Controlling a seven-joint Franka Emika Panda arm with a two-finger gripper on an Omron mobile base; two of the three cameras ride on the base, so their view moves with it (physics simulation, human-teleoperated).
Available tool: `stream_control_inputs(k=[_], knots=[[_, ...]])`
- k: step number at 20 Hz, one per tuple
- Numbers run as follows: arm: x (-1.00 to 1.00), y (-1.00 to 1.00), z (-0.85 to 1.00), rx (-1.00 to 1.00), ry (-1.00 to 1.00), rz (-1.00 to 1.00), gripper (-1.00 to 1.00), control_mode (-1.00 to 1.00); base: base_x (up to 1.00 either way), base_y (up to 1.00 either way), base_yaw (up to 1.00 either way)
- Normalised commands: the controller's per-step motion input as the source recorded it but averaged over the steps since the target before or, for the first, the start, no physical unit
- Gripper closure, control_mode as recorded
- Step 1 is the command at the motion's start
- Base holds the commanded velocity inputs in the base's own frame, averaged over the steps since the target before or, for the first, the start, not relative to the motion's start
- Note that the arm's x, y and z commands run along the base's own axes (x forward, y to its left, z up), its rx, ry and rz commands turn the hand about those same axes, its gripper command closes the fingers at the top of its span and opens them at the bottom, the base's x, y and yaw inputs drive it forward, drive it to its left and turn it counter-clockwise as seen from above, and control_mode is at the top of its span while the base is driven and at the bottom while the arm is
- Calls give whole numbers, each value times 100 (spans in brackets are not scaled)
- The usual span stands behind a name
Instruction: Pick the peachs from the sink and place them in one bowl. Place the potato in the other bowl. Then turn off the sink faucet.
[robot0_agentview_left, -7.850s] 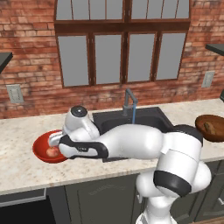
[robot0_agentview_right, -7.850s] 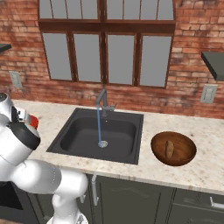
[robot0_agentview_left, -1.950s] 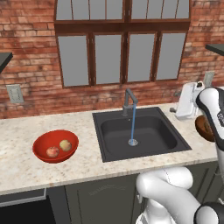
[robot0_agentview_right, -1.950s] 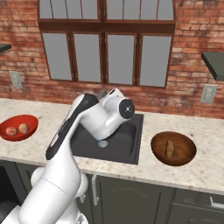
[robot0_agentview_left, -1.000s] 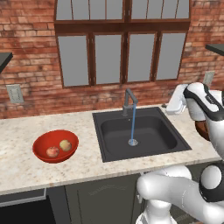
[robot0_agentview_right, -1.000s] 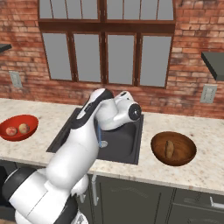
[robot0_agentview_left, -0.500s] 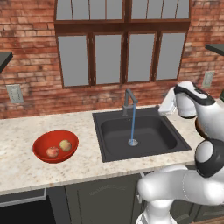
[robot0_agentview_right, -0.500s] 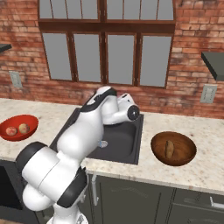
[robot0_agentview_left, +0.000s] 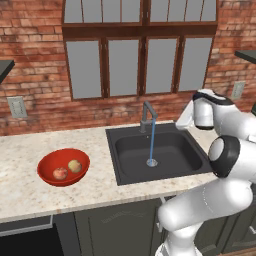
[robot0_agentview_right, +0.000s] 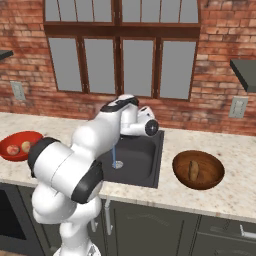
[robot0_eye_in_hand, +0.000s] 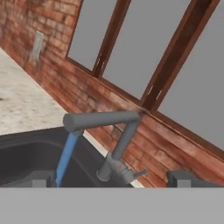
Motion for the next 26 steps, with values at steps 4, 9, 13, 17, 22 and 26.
stream_control_inputs(k=[4,9,13,17,22,26], knots=[[38,-20,-5,0,0,-2,-100,-100,0,0,0],[40,-11,-15,3,0,0,-100,-100,0,0,0],[43,-1,-26,3,0,0,-100,-100,0,0,0],[44,0,-31,4,0,0,-100,-100,0,0,0],[42,-9,-20,6,0,0,-100,-100,0,0,0],[49,-12,-15,8,0,0,-100,-100,0,0,0]])
